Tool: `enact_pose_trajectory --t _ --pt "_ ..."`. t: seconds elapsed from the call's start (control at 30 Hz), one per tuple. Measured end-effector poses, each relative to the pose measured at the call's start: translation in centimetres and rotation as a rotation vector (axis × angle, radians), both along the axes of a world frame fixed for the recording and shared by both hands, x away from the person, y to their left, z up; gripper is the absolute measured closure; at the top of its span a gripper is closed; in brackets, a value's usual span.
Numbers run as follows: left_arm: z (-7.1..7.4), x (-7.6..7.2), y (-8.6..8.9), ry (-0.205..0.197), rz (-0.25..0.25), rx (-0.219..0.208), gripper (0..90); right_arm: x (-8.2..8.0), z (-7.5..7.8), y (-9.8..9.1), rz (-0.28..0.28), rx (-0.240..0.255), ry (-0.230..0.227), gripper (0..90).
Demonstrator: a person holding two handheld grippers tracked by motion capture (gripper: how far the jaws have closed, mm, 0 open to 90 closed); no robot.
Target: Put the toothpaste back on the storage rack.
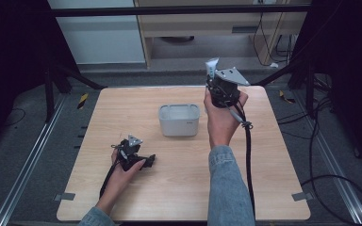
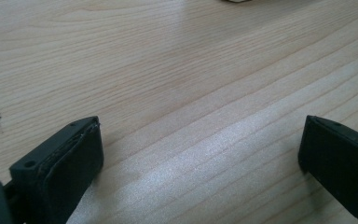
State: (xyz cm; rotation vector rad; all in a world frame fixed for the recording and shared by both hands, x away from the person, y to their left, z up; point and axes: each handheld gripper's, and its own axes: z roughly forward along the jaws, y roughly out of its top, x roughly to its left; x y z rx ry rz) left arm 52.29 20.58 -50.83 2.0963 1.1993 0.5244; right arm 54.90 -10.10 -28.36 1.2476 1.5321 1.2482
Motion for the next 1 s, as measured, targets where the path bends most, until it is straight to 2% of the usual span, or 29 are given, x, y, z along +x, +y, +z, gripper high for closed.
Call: enact_pose_trajectory --t 0.13,0.17,0.5,0.67,1.0 --pt "0.0 0.0 0.0 0.0 0.0 0.0 0.0 0.2 -0.1 1.0 -0.005 0.002 -0.022 79.6" --pt "0.0 0.0 0.0 0.0 0.0 0.0 0.0 0.4 -0.1 1.3 0.003 0.013 -0.022 79.6" --pt "0.0 0.1 -0.1 -0.001 0.001 -0.004 0.0 1.5 0.5 3.5 0.035 -0.001 -0.023 79.6" --pt "0.0 0.1 -0.1 -0.001 0.001 -0.004 0.0 1.8 0.5 3.7 0.033 0.027 -0.017 79.6" --pt "0.0 0.1 0.0 0.0 -0.002 -0.002 0.0 2.4 0.6 3.9 0.028 0.032 -0.013 79.6"
